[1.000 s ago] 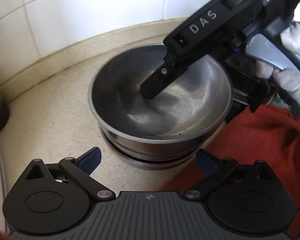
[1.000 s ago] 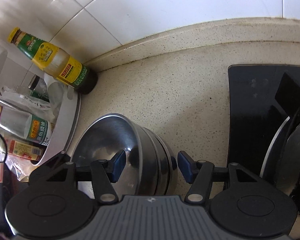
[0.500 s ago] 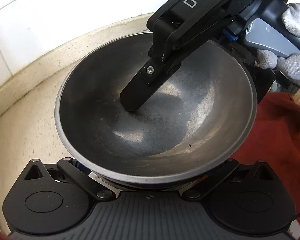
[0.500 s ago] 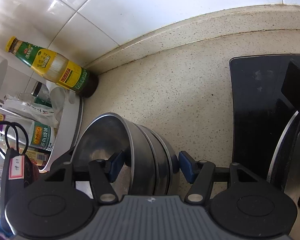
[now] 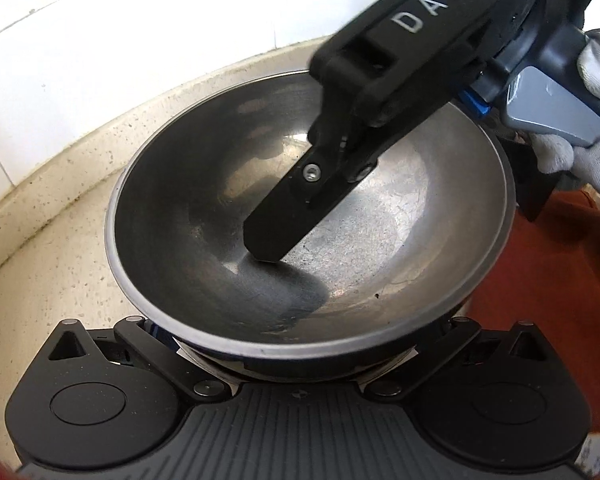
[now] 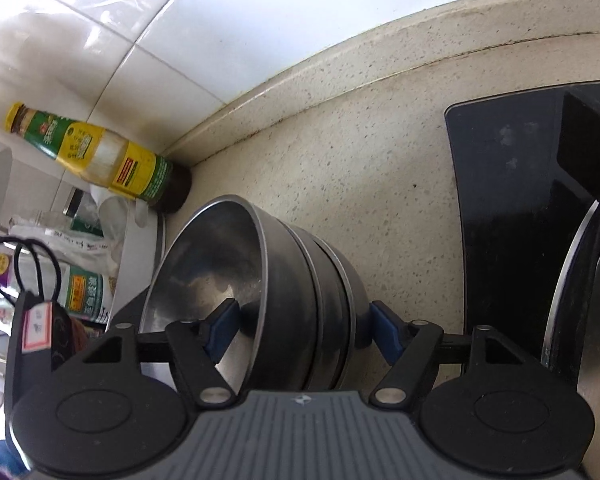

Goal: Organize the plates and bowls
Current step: 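Lift the nested steel bowls with the right gripper and carry them over the red cloth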

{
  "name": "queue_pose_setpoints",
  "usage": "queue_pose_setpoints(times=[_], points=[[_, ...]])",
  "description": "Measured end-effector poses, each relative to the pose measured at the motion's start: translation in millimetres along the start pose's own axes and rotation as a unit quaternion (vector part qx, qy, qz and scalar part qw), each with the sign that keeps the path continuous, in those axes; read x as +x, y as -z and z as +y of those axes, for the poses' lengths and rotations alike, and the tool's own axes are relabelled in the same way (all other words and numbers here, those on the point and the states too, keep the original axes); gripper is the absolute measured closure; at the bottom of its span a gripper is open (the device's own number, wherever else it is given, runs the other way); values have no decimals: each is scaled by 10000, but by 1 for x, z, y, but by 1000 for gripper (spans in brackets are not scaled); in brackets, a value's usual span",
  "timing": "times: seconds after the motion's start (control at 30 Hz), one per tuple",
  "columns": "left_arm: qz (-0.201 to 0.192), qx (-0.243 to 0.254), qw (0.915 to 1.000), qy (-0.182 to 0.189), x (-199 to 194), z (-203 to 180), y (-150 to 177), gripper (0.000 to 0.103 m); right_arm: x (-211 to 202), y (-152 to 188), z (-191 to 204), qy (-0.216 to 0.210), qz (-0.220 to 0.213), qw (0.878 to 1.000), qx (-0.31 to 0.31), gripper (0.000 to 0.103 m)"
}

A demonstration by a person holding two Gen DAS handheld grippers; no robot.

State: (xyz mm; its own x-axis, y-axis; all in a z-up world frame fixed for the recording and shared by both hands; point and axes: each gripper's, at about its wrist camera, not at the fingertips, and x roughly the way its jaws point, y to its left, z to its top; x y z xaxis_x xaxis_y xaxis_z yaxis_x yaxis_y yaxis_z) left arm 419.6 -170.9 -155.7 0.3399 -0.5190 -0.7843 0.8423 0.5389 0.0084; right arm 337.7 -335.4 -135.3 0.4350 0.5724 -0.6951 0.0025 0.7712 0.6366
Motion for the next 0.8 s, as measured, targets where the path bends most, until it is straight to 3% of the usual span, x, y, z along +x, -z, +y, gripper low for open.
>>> queue_pose_setpoints(times=[0.3,0.8], points=[[-31,-384,9991,-185,3,2,-10,0,3,-13,11,222,-110,9994,-235,35],[-307,-782,9934,-785,-43,-26,-10,0,-7,-36,40,181,-386,9970,-645,35]])
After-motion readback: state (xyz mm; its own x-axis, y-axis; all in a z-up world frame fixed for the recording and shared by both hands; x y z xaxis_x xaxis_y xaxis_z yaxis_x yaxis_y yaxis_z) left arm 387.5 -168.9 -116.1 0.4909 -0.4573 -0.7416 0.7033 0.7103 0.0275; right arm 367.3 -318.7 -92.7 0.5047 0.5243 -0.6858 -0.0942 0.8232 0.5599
